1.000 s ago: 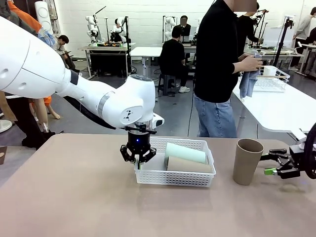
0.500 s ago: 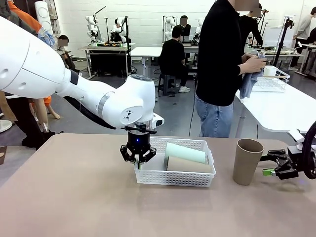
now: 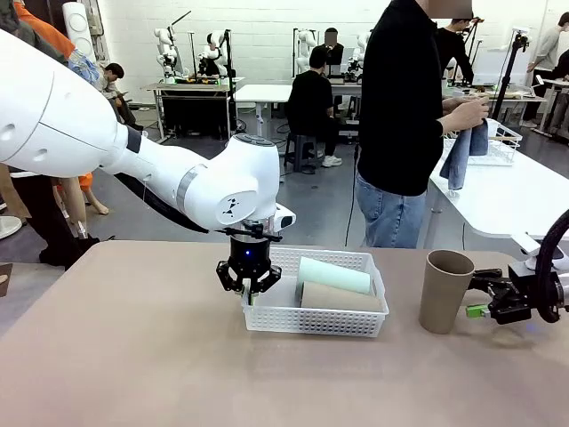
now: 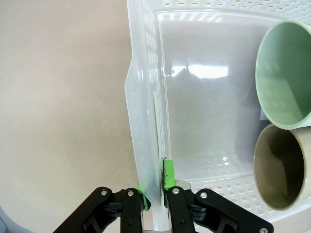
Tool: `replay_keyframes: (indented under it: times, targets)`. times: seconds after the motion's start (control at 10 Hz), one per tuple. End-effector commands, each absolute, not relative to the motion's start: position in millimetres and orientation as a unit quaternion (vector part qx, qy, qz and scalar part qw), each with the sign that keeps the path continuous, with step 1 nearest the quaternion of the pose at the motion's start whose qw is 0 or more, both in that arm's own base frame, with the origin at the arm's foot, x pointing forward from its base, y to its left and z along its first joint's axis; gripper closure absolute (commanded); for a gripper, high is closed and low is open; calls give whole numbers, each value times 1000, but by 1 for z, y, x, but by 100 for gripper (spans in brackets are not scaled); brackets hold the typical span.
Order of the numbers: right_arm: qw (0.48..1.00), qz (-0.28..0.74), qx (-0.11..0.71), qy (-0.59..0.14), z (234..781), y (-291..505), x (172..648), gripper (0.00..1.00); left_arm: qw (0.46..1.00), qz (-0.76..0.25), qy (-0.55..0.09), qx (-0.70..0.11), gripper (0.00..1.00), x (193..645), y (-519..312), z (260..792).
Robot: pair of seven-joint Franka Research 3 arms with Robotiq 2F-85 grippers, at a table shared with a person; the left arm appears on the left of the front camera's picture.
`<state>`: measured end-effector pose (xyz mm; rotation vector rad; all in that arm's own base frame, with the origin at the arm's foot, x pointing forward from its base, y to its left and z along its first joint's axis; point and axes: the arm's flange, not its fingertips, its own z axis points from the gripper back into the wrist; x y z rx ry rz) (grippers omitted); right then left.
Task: Clean and organize the cups into the basket.
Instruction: Pick up the Reusable plastic cup from the right side of the table and stack it inside the Organizing basket in the center of the table.
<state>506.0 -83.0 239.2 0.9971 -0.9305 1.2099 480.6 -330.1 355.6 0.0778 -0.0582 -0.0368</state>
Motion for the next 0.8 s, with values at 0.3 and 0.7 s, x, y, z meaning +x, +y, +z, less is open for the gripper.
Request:
replay_keyframes:
  times: [0.3,0.7]
  targets:
    - [575,550,462,-392,243,-72,505,0,999,-20,-29,40,100,480,-331,355]
    - [575,555,470,-375,230,-59,512,0,999,-20,-29,40,100,480,-331,355]
